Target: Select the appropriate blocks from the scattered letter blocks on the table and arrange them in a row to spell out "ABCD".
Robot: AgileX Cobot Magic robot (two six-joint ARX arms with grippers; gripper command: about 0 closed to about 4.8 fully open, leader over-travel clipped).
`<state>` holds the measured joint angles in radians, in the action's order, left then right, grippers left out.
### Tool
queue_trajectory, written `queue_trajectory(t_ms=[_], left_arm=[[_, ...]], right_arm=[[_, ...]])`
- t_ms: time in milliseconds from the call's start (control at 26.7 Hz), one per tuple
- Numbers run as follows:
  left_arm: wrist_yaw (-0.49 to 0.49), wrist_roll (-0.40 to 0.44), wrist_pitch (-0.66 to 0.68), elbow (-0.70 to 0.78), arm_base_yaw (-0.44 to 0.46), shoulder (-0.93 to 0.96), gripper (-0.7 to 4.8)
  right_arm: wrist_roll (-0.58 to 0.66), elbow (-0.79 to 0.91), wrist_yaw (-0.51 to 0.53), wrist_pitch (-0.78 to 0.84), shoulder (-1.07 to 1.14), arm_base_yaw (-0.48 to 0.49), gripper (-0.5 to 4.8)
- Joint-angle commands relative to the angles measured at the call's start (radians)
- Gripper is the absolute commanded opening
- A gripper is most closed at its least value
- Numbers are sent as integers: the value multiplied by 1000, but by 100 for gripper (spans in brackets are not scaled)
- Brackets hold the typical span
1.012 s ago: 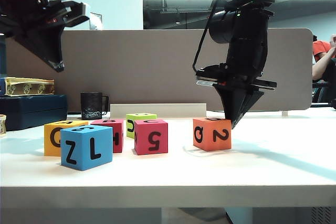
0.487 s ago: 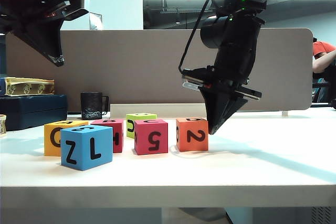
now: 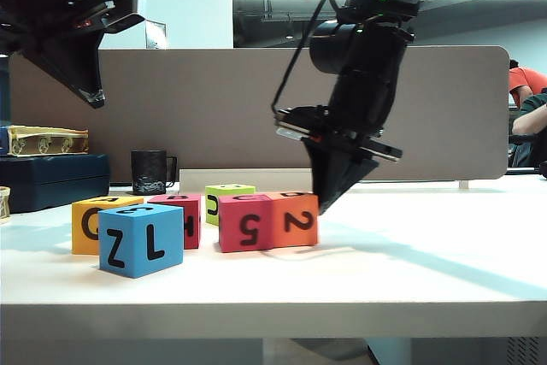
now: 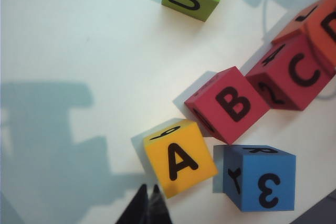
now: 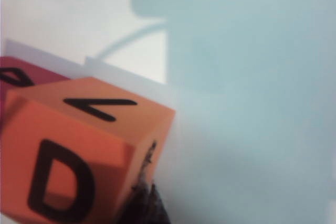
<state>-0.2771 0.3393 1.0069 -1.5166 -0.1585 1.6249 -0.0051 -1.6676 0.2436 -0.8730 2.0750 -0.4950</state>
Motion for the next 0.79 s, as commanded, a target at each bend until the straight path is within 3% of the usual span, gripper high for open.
queue_trajectory(t_ms=[37, 337, 450, 525, 787], left_arm=[[-5, 1, -7, -5, 0, -5, -6], [-5, 1, -7, -5, 0, -5, -6], [-4, 1, -7, -5, 0, -5, -6], [-4, 1, -10, -5, 0, -5, -6], [-5, 1, -8, -5, 0, -5, -6]], right_arm=[[3, -3, 6, 21, -3, -21, -4], [25, -3, 6, 33, -3, -36, -4], [24, -3, -43, 28, -3, -36, -4], [23, -4, -92, -3, -9, -36, -4], [3, -37, -87, -126, -29, -37, -4]])
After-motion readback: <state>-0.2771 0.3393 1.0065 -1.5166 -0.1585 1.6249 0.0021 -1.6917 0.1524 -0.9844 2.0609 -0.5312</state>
